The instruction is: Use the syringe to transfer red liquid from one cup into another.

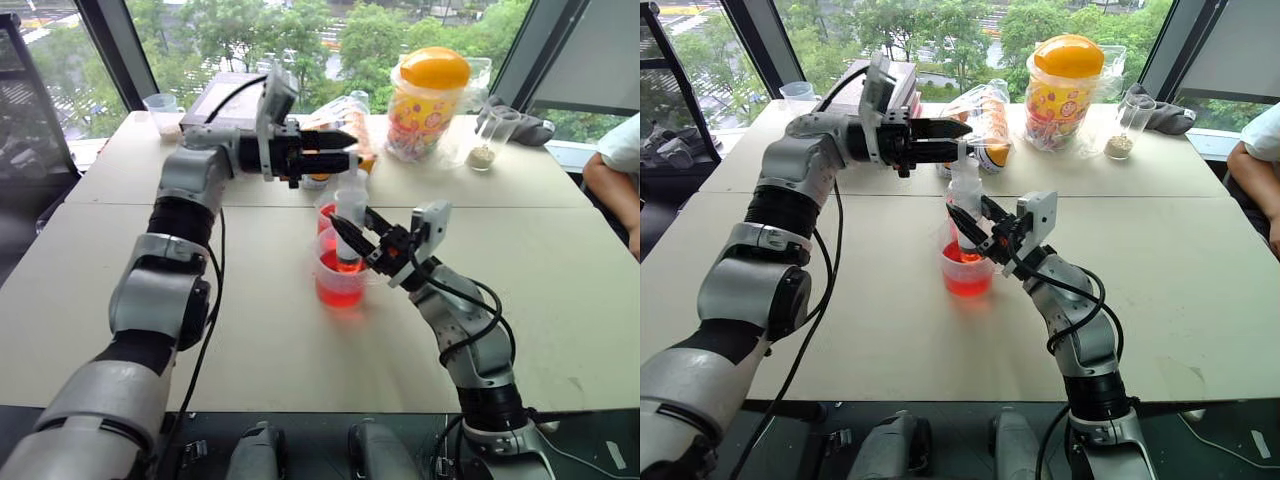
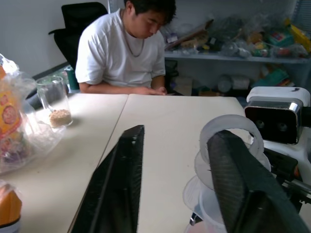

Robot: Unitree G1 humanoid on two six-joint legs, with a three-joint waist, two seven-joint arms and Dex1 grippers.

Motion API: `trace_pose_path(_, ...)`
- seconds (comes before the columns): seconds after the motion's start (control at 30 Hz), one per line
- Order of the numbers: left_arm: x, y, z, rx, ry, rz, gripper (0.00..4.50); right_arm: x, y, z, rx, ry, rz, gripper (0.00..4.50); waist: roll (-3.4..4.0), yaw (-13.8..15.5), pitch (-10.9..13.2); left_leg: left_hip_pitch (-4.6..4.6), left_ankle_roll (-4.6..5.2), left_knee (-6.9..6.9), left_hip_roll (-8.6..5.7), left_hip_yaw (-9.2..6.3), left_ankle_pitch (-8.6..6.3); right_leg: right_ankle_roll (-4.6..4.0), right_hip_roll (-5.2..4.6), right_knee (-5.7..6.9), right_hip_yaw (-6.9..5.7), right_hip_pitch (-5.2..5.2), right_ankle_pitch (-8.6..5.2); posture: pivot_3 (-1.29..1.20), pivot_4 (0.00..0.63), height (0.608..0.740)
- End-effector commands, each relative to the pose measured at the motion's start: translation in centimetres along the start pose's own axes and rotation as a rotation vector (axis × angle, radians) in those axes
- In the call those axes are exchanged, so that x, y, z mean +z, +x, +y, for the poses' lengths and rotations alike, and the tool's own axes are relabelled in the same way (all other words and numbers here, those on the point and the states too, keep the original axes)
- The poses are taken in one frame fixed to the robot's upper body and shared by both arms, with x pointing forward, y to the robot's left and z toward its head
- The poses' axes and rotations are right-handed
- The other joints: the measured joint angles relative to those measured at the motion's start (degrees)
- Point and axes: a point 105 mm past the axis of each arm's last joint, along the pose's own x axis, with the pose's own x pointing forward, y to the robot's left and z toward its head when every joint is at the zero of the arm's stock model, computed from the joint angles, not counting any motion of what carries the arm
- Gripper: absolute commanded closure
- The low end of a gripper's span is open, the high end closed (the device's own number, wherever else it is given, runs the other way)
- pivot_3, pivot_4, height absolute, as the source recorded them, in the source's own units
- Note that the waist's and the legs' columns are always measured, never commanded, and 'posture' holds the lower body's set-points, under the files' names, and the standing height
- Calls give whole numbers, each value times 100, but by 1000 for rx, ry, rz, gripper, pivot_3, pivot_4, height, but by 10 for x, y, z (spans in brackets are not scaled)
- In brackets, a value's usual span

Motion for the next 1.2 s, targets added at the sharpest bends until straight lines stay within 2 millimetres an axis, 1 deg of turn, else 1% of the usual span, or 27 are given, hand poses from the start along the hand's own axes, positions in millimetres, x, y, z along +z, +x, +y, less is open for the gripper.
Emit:
trace_pose_path(0.03, -10, -5, -3, 4, 20, 44, 426, 44, 10, 9, 57, -44, -133, 3124, 0, 7, 0, 0, 0, 0, 0, 0, 0, 0, 0, 0, 0, 0, 0, 0, 150, 740)
trace_pose_path(0.07, -10, -9, -2, 18, 21, 43, 46, 47, 10, 7, 54, -36, -136, 3124, 0, 9, 0, 0, 0, 1, 0, 0, 0, 0, -1, 0, 0, 0, 0, 0, 150, 740)
trace_pose_path(0.1, -10, -11, -1, 27, 20, 42, 46, 48, 10, 6, 52, -30, -136, 3124, 0, 10, 0, 0, 0, 1, 0, 1, 0, 0, -1, 0, 0, 0, 0, 0, 150, 740)
trace_pose_path(0.2, -8, -29, 5, 92, 20, 54, 46, 57, 10, 0, 44, -4, -145, 3124, 0, 19, 0, 0, 0, 2, 0, 2, 0, 0, -2, 0, 0, 0, 0, 0, 150, 740)
trace_pose_path(0.27, -10, -47, 6, 136, 23, 75, 46, 62, 12, -1, 45, 13, -144, 3124, 0, 27, 0, 0, 0, 1, 0, 3, 0, 0, -2, -1, 0, 0, 0, 0, 150, 740)
trace_pose_path(0.33, -14, -63, 6, 173, 11, 92, 46, 65, 13, -3, 50, 18, -131, 3124, 0, -25, 0, 0, 0, 0, 2, 3, 0, 0, -1, 1, -1, -1, 0, 0, 150, 740)
trace_pose_path(0.37, -15, -71, 6, 196, 5, 100, 46, 70, 15, -5, 51, 19, -134, 3124, 0, -33, 0, 0, 0, 0, 3, 2, 0, 0, 0, 3, -1, -2, 0, 0, 150, 740)
trace_pose_path(0.43, -18, -84, 6, 243, -3, 112, 46, 83, 22, -13, 48, 18, -149, 3124, 1, -33, 1, 1, -1, -1, 5, 2, 0, 0, 1, 9, -1, -5, 0, 0, 150, 740)
trace_pose_path(0.47, -18, -90, 7, 269, -7, 112, 46, 92, 29, -21, 43, 5, -160, 3124, 1, -31, 1, 1, -1, -1, 4, 2, 1, 0, 0, 12, -1, -6, 0, 0, 150, 740)
trace_pose_path(0.53, -18, -95, 8, 299, -6, 108, 46, 104, 42, -34, 27, -17, -176, 3124, 1, -5, 1, 2, -4, 2, 3, 6, 3, 0, -2, 12, 0, -6, 0, 0, 150, 740)
trace_pose_path(0.63, -17, -96, 7, 315, 2, 103, 46, 112, 58, -52, 3, -46, -193, 3124, -1, 39, -1, 2, -4, 6, 3, 5, 3, -1, -3, 9, -2, -1, 0, 0, 150, 740)
trace_pose_path(0.7, -16, -94, 5, 318, 8, 97, 46, 110, 70, -66, -23, -75, -199, 3124, -1, 32, -1, 2, -2, 4, 2, 6, 2, -1, -4, 6, -3, 1, 0, 0, 150, 740)
trace_pose_path(0.77, -14, -93, 3, 314, 18, 96, 46, 101, 80, -77, -44, -102, -189, 3124, -1, 26, 0, 2, -1, 3, 2, 11, 1, 0, -5, 3, -2, 1, 1, 0, 150, 740)
trace_pose_path(0.9, -5, -89, 3, 312, 33, 79, 46, 79, 86, -87, -64, -112, -169, 3124, 0, -7, 0, 1, -1, -5, 3, 12, 1, 1, -3, 1, -2, -3, 0, 0, 150, 740)
trace_pose_path(1.0, 12, -75, 7, 276, 67, 41, 46, 59, 84, -89, -75, -100, -147, 3124, 1, -5, 1, -1, -2, -6, 4, 12, 2, 1, -3, 2, -2, -6, 0, 0, 150, 740)
trace_pose_path(1.07, 21, -66, 10, 253, 83, 19, 46, 53, 84, -90, -81, -98, -144, 3124, 1, 3, 1, -2, -3, -2, 3, 13, 2, 1, -4, 2, -2, -5, 0, 0, 150, 740)
trace_pose_path(1.2, 39, -40, 18, 201, 108, -23, 46, 48, 83, -92, -90, -98, -142, 3124, 1, 6, 1, -2, -3, 0, 1, 14, 2, 2, -5, 2, -2, -3, 0, 0, 150, 740)
